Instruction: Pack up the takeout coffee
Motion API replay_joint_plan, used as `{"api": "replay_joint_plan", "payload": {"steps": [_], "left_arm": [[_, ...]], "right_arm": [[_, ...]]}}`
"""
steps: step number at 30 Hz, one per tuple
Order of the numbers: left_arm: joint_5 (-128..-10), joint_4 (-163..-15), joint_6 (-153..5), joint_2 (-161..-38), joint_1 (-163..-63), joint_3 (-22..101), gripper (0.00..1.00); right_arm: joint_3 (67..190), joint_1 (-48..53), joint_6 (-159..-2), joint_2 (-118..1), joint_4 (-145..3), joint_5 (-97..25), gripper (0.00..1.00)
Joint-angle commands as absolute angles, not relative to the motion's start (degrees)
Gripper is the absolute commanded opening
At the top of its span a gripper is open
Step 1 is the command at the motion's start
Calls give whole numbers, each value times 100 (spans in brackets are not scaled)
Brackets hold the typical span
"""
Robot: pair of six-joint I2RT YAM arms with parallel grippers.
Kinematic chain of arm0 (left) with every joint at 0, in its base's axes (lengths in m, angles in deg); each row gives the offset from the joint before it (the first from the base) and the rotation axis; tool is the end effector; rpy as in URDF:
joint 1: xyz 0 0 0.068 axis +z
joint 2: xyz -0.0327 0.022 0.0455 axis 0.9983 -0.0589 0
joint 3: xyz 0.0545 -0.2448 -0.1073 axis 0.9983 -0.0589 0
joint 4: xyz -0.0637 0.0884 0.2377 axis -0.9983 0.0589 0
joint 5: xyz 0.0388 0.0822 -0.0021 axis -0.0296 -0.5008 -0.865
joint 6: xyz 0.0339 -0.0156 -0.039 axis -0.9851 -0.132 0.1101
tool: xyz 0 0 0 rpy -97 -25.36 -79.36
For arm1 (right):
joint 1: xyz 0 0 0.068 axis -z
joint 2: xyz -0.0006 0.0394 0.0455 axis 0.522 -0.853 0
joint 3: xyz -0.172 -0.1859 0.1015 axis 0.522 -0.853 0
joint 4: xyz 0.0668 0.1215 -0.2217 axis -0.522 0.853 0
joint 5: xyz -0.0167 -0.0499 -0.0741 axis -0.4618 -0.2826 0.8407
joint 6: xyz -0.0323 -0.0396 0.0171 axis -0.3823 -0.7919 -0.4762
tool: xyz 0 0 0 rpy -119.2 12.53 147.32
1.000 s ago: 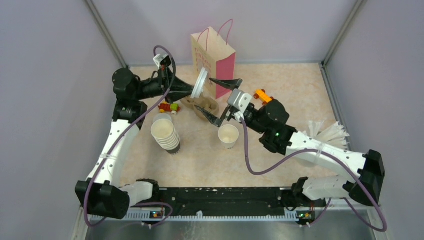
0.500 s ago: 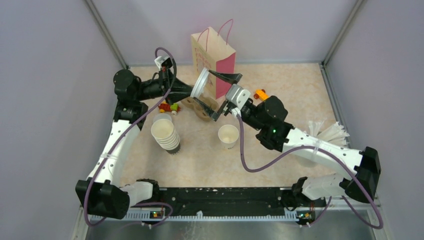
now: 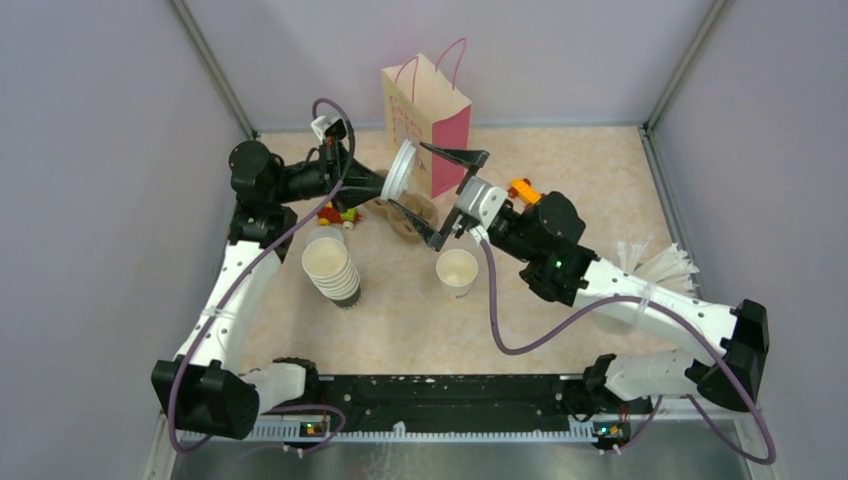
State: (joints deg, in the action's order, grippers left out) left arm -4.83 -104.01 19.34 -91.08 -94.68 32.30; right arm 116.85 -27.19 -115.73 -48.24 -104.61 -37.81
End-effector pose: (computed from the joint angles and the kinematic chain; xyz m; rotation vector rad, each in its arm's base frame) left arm 0.2390 -0.0681 0.4296 -0.1763 2.0585 -2.2295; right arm 0.1416 0.2437 0.4420 -0.8872 0.7168 0.5607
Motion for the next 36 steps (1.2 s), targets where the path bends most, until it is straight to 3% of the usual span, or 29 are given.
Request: {"api": "replay_joint_plan", "payload": {"steps": [1,36], "left_arm": [[-368,-10597,1974,-8924,-9488,3191,0],[-394,-10326,1918,-8695,-9495,3051,0]], "right_arm": [[11808,-2754,-11858,-4559,-10486,-3955,94],[12160,-2761,-12065,-4714,-10096,-4625,87]]}}
